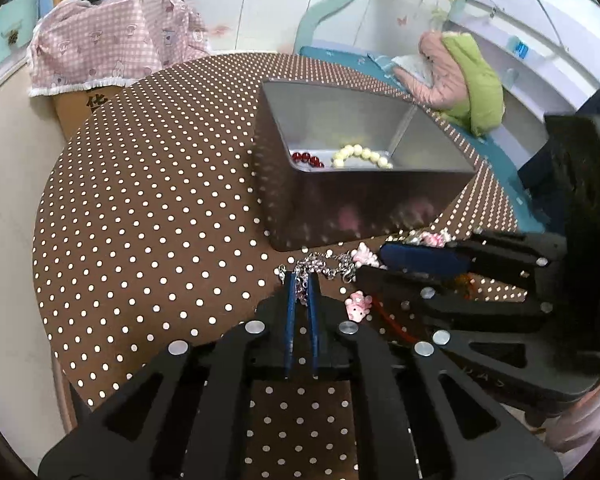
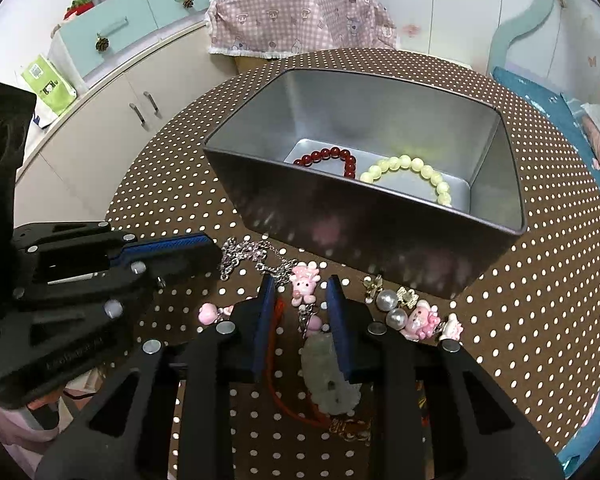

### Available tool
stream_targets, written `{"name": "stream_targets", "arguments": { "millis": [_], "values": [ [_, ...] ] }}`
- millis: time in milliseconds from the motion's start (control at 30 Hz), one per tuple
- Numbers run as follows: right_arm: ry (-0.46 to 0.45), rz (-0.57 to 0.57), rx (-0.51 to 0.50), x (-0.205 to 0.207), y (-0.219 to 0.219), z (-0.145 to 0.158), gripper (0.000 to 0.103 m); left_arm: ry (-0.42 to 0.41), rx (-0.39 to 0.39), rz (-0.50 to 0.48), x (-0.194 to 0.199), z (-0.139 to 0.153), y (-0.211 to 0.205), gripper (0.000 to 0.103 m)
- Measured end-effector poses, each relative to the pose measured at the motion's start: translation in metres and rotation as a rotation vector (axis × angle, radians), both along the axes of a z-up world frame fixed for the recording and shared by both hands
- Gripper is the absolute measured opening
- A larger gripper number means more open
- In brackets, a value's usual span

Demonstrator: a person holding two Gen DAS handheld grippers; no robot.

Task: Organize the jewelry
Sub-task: 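Move both tools back to the remaining jewelry beside the tin, then grasp a pink charm with the right tool while the left tool grasps the silver chain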

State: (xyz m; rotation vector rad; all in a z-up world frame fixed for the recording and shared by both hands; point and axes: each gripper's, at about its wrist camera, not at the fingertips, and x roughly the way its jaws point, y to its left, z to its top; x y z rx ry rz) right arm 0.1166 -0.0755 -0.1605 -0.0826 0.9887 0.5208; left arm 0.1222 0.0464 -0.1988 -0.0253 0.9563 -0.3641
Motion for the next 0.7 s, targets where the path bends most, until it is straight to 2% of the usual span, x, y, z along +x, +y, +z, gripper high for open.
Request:
{"name": "stream_targets", "arguments": {
  "millis": [67,100,133,167,233,300,333,367,467,700],
  "values": [
    [-0.013,0.002,-0.017,0.0,0.001,0.0,0.019,0.003,0.018,-0.003,0.001,-0.002,-0.002,0.01],
    [-0.021,0.003,-0.028,0.0,0.001,-0.001,0.015,0.008,0.033,-0.005,0.001,-0.003,-0.003,0.028],
    [-0.029,0.004,-0.039,0.0,0.002,-0.001,0.013,0.01,0.044,-0.005,0.001,-0.003,-0.006,0.039],
    [-0.035,0.006,-0.046,0.0,0.002,-0.001,0.011,0.002,0.064,-0.005,0.0,-0.003,-0.008,0.043],
    [-0.025,0.003,-0.026,0.001,-0.002,-0.002,0.011,0.0,0.094,-0.008,0.0,-0.003,-0.015,0.045],
    [-0.025,0.002,-0.022,0.001,-0.002,-0.002,0.011,-0.008,0.133,-0.009,0.002,-0.005,-0.02,0.042],
    [-0.032,0.0,-0.031,-0.001,-0.002,-0.002,0.011,-0.01,0.153,-0.006,0.003,-0.005,-0.021,0.038],
    [-0.035,-0.001,-0.037,-0.001,-0.002,-0.002,0.011,-0.022,0.192,0.003,0.003,-0.005,-0.023,0.029],
    [-0.023,-0.012,-0.02,0.001,-0.006,-0.001,0.011,-0.019,0.201,0.013,0.007,-0.005,-0.02,0.012],
    [-0.017,-0.041,0.011,0.001,-0.018,0.004,0.011,0.011,0.101,0.044,0.008,-0.004,-0.001,0.011]
  ]
}}
